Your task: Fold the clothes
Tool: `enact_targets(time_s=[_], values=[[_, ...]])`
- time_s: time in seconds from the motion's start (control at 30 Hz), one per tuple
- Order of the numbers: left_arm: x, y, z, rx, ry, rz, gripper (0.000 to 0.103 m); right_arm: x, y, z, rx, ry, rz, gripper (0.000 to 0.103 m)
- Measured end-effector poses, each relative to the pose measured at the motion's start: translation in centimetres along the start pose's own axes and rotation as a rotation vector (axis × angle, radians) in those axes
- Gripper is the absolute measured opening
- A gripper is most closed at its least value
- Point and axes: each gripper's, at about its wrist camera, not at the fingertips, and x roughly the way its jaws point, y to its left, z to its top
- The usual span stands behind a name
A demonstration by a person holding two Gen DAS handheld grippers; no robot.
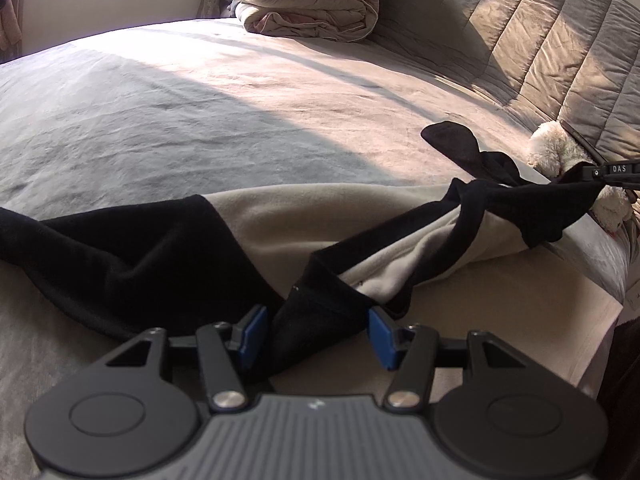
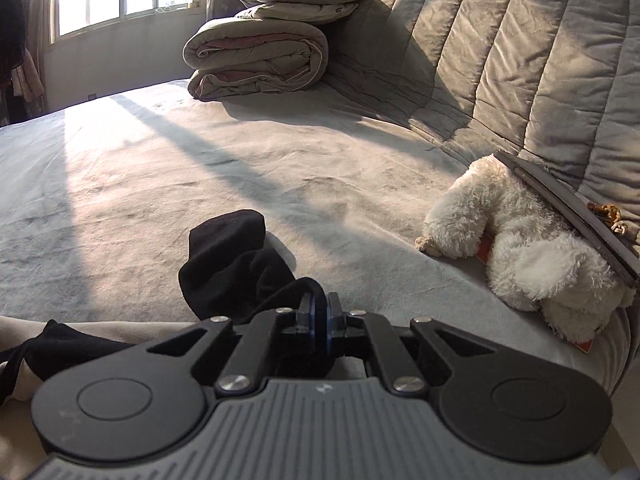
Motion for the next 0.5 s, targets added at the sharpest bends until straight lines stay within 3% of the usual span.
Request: enact_targets(time_s=[0.3,0.47,0.5], values=[[-0.7,-0.1,-0.6,0.021,0.001,-0.009,0.056,1.5,-0.5,-6.8,-0.033,0.187,0.003,0.004],[-0.9,0.1,-0.7,0.028,0.004,-0.009,0.057,1.0,-0.1,-7.1,-0.071,0.168,0.016,0.005],[-1.0,0.1,-0.7,0.027,0.003,-0.011,0.057,0.7,-0.2,-6.8,-0.064,0.157,0.028,0.01]])
